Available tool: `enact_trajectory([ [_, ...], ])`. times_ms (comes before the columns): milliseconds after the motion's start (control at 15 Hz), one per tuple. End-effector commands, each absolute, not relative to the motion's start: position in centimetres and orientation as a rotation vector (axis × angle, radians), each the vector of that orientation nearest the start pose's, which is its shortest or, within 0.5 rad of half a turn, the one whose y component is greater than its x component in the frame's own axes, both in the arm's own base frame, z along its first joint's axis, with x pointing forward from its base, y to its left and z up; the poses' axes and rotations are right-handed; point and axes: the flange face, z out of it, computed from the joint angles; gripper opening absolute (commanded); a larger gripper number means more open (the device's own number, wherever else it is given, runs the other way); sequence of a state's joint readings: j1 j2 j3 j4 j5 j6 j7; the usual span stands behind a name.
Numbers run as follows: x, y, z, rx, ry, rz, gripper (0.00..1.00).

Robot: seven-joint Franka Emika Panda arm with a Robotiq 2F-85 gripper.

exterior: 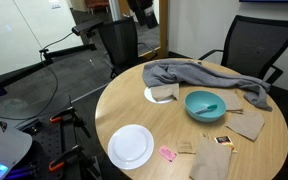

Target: Take the marker out of the bowl and put it on the table

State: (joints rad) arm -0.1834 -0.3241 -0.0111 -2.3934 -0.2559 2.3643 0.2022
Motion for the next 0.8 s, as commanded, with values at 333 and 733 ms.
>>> enact_trajectory([
  [333,50.3,-12.4,45.3,-3.296,0.370,-0.418,1.00],
  [733,51.7,-12.9,44.3,-3.300,0.373,-0.390,1.00],
])
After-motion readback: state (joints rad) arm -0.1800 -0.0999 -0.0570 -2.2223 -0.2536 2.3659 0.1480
